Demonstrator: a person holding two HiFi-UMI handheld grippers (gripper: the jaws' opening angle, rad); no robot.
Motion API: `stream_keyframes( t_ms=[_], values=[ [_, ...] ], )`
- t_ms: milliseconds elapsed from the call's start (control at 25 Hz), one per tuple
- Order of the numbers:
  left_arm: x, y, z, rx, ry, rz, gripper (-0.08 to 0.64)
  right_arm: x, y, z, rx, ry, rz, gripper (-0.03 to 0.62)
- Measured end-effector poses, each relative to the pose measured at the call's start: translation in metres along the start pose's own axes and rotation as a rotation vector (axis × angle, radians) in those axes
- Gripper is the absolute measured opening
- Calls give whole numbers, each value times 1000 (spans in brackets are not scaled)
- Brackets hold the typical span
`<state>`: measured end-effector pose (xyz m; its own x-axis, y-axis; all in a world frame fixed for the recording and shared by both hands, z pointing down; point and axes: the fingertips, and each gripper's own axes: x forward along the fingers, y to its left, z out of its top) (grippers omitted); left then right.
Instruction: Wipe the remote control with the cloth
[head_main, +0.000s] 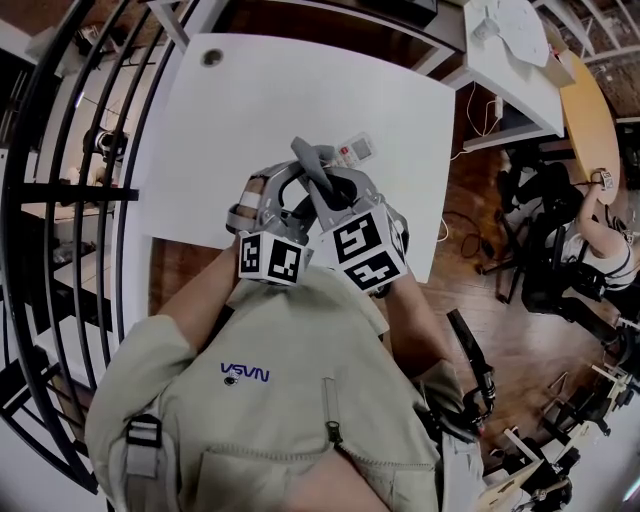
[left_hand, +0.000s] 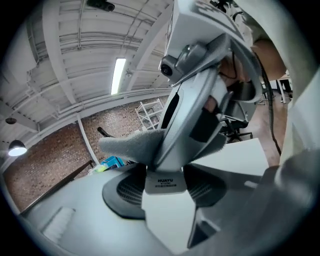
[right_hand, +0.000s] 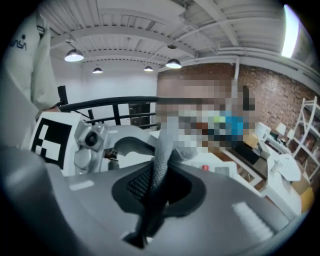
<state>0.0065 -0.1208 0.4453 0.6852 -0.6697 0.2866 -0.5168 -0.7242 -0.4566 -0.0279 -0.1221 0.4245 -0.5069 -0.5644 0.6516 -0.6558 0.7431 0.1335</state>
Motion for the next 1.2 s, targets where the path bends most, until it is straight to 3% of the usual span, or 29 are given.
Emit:
stream_keyframes(
  t_ms=[160,240,400,480,640,840,920,1000,1080,1200],
  values=[
    [0,-1,-3,-32,1,-4,239,-6,9,-1,-22,6,67,21],
    [0,2,-4,-48,-2,0,239,-16,-16,-3,21,-25,-21,21],
    [1,7,-1,-72,-15,5,239,-38,-86,-14,61,-19,-303,23],
    [0,8,0,-78,-18,3,239,-39,-97,-23,47,18,-349,21],
    [1,7,0,-85,-15,-1,239,-25,-66,-25,16,39,-244,21],
    [0,5,-7,-114,-20,-25,239,-11,-9,-14,-13,9,-15,21],
    [0,5,-9,-194,-31,-56,241,-12,1,-10,-11,-20,36,20],
    [-2,13,-4,-323,-57,-95,241,-20,-2,-4,28,-79,43,20],
    [-5,23,0,-478,-80,-131,241,-33,-20,4,83,-154,-22,20],
    [-12,35,5,-715,-126,-196,241,-52,-62,7,136,-226,-208,21]
  ],
)
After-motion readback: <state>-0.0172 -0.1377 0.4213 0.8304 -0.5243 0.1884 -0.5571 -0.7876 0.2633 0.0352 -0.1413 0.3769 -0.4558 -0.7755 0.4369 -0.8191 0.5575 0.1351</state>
